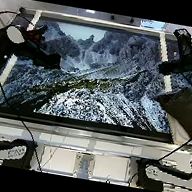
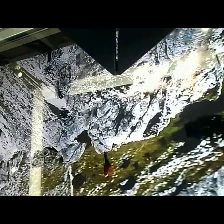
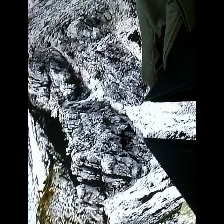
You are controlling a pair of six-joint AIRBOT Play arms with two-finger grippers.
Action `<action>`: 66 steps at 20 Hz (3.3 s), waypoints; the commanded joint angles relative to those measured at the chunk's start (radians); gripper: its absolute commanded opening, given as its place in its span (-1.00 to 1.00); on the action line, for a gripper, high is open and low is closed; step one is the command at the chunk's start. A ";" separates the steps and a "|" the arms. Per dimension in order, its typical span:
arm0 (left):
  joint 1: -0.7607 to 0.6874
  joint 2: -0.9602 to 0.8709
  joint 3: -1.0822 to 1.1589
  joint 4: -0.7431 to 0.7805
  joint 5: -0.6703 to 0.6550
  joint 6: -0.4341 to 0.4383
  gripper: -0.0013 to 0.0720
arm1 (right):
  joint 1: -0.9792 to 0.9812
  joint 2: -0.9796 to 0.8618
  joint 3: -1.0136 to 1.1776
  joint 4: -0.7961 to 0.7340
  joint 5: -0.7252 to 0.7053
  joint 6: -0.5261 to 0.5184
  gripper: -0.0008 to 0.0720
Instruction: Fold the shirts.
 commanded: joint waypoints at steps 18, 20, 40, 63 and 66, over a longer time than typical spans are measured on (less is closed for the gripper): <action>0.000 0.000 0.001 0.042 0.096 0.019 -0.94 | 0.001 0.000 0.001 0.006 -0.072 0.002 -0.22; 0.001 0.000 0.001 0.122 0.172 0.027 -0.91 | 0.001 0.000 0.001 0.009 -0.082 0.007 -0.22; 0.529 -0.627 0.284 -0.123 0.817 -0.089 0.81 | 0.001 0.000 0.001 0.174 -0.104 0.185 0.81; 0.297 -0.613 0.676 -0.680 0.009 0.383 -0.95 | -0.001 0.003 0.003 -0.006 -0.130 0.248 0.81; 0.120 -0.571 0.676 -0.613 -0.158 0.321 -0.95 | -0.001 0.023 0.003 -0.067 -0.126 0.248 0.81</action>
